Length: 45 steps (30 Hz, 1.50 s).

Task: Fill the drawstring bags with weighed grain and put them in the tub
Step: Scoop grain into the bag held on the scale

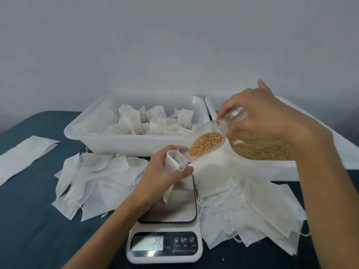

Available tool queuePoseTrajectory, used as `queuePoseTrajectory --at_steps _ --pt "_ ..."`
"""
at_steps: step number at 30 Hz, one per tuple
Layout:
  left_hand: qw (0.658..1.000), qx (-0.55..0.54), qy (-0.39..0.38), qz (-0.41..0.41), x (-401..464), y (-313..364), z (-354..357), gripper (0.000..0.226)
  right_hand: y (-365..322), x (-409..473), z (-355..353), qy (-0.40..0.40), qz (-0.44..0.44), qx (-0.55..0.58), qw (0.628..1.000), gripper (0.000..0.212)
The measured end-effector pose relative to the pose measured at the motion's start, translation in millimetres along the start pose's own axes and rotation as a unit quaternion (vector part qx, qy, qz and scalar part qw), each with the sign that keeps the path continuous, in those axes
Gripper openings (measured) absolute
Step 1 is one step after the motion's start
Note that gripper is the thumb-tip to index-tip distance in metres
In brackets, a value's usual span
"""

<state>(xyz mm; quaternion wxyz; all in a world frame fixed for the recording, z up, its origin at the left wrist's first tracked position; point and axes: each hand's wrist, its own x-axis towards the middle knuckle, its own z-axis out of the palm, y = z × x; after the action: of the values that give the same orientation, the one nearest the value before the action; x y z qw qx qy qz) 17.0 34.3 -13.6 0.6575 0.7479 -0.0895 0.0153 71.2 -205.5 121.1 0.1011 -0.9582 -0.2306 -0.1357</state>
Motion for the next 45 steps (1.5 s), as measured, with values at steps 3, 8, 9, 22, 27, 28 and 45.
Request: queuePoseTrajectory --at_steps 3,8,9,22,27,28,45 --pt "1.000 0.010 -0.002 -0.001 1 0 1 0.041 -5 0 1 0.000 -0.007 -0.003 1.000 0.038" --pt "1.000 0.015 -0.022 0.001 -1 1 2 0.043 -10 0 2 0.010 -0.008 -0.021 1.000 0.038" --pt "1.000 0.016 -0.023 0.000 -2 1 2 0.044 -11 0 2 0.013 -0.009 -0.026 1.000 0.037" --pt "1.000 -0.001 -0.010 -0.015 0 1 0 0.042 -20 0 2 0.047 -0.012 -0.048 0.998 0.034" --pt "1.000 0.001 -0.005 -0.014 -1 1 -1 0.036 -22 -2 0 0.057 -0.019 -0.059 0.996 0.034" --pt "1.000 0.000 -0.004 -0.014 -2 1 0 0.036 -22 -2 0 0.056 -0.021 -0.059 0.996 0.034" --pt "0.999 -0.037 -0.024 -0.020 -4 3 -6 0.038 -24 -3 1 0.029 -0.009 -0.027 0.999 0.032"
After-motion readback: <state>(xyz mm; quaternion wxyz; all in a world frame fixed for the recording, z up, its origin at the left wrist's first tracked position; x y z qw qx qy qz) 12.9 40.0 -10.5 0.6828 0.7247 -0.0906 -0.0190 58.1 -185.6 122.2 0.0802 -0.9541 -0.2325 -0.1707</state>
